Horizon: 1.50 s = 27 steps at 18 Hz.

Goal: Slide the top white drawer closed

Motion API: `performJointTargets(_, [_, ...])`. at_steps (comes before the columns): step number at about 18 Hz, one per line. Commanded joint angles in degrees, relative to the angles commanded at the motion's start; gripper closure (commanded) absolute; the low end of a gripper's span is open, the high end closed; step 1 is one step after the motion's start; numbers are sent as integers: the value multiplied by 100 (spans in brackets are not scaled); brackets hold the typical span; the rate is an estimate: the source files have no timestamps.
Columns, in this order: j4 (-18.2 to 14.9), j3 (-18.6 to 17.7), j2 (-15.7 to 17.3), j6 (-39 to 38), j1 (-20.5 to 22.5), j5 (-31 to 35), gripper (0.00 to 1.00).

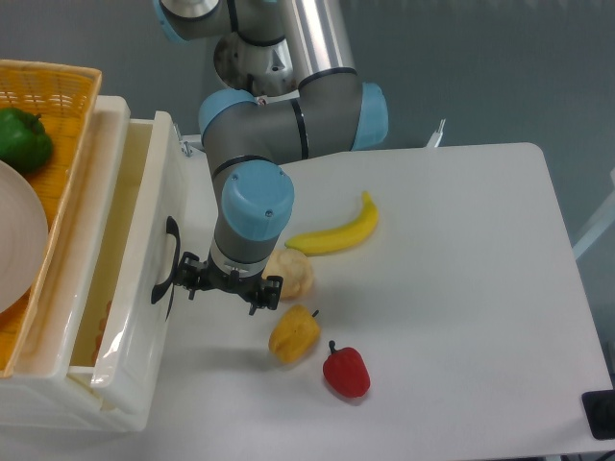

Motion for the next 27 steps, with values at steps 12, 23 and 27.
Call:
performJointTargets(12, [9, 0, -18, -105, -132, 0, 0])
performJointTargets(23, [9, 0, 18, -202, -193, 0, 0])
performJointTargets(27, [9, 0, 18, -220, -202, 0, 0])
